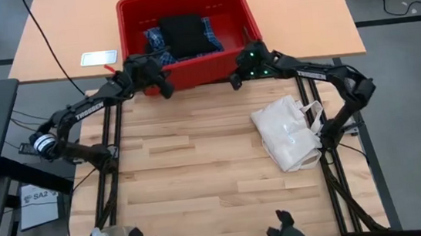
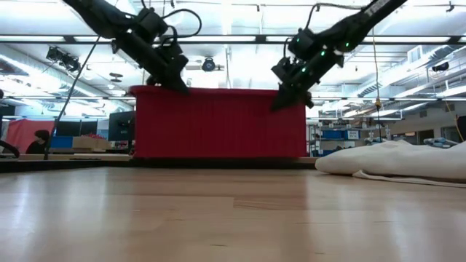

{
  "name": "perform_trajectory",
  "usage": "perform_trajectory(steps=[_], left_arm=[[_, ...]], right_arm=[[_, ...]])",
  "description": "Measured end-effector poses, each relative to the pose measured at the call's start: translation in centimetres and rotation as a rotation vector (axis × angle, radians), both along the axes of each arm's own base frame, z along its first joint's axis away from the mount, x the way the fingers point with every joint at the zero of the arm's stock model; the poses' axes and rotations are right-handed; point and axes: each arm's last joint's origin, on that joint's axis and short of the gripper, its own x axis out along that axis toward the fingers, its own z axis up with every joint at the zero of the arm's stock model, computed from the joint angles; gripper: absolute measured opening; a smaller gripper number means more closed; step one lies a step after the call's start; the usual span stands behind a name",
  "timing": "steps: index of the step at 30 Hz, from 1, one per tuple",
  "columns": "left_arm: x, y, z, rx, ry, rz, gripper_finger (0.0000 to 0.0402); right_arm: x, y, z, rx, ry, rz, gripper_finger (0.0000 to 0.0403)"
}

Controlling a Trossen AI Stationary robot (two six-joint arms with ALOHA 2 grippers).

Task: Fold Laundry from Bin
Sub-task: Adjust the laundry bin, then return to home position

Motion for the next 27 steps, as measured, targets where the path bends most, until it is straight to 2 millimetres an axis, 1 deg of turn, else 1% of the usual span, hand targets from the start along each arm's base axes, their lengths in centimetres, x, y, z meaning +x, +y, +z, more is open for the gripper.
perform_trajectory(steps=[4, 6, 9, 11, 14, 17, 20, 22, 24, 25, 27], left_arm=[[0.4, 1.4, -0.4, 0.111, 0.03, 0.015, 0.0007], [0.7, 2.2, 0.0, 0.194, 0.063, 0.036, 0.0007], [0.9, 4.0, 0.1, 0.262, 0.096, 0.071, 0.0007], [0.7, 5.6, 0.3, 0.267, 0.097, 0.103, 0.0007], [0.4, 7.9, 0.5, 0.267, 0.097, 0.13, 0.0007], [0.0, 9.8, 0.8, 0.247, 0.103, 0.157, 0.0007], [0.0, 10.6, 1.6, 0.239, 0.109, 0.169, 0.0007], [0.1, 10.8, 2.9, 0.256, 0.078, 0.158, 0.0007], [0.3, 10.6, 4.3, 0.259, 0.029, 0.125, 0.0007], [0.4, 10.5, 4.7, 0.236, 0.009, 0.103, 0.0007], [0.9, 10.1, 4.9, 0.181, -0.003, 0.064, 0.0007]], right_arm=[[0.6, -1.8, -1.1, -0.052, -0.053, -0.025, 0.0], [0.8, -2.6, -1.0, -0.093, -0.098, -0.037, 0.0], [0.8, -3.3, -0.8, -0.137, -0.144, -0.059, 0.0], [0.6, -3.7, -0.5, -0.165, -0.154, -0.086, 0.0], [-0.1, -4.3, -0.3, -0.175, -0.156, -0.116, 0.0], [-0.8, -4.8, -0.3, -0.171, -0.159, -0.126, 0.0], [-1.1, -4.9, 0.1, -0.172, -0.169, -0.118, 0.0], [-1.2, -4.8, 0.4, -0.195, -0.167, -0.102, 0.0], [-1.4, -4.6, 1.0, -0.228, -0.165, -0.086, 0.0], [-1.4, -4.4, 1.4, -0.246, -0.166, -0.076, 0.0], [-1.6, -4.1, 2.1, -0.259, -0.181, -0.061, 0.0]])
